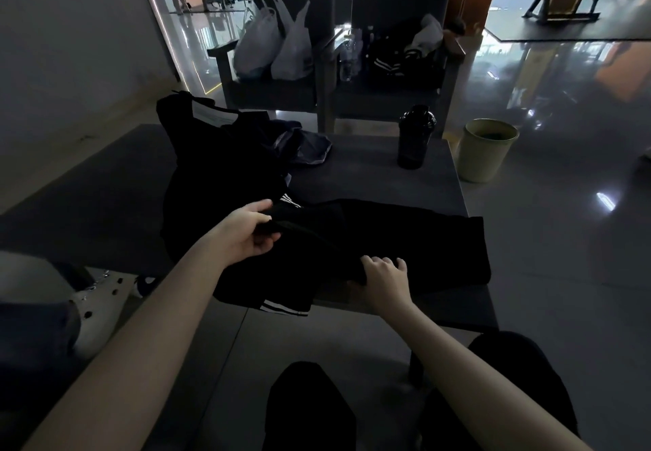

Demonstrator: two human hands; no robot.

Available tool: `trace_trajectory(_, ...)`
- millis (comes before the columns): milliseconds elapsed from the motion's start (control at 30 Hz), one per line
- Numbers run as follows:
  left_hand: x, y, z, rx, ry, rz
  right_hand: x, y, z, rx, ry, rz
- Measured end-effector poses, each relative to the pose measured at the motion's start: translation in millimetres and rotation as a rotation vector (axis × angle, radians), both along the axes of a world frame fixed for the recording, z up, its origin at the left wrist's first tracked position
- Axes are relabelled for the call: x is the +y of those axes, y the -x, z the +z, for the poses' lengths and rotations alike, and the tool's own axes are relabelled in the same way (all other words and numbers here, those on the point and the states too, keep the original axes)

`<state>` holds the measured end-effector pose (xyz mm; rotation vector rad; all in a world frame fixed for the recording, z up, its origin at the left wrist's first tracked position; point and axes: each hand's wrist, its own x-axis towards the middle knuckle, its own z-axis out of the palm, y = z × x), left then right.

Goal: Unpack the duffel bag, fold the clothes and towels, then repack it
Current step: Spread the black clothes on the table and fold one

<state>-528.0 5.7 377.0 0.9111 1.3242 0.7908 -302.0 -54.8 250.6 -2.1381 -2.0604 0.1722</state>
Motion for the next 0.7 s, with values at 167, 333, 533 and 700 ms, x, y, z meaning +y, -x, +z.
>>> trace_trajectory(167,0,13,-6,0.088,-0.119,-0.267,5,-2,-7,-0.008,-0.017,0.036)
trace_trajectory(333,14,17,-18,0.639,-0.515,-0.454,13,-16,-8,0.137,0.001,0.091)
trace_trajectory(533,49,13,-24,0.829,-0.739,-0.403,29,-43,2,0.398,0.102,0.097)
trace_trajectory(700,64,-9,-13,0.421,-0.411,-0.303,46,-55,3,0.574,0.109,-0.017)
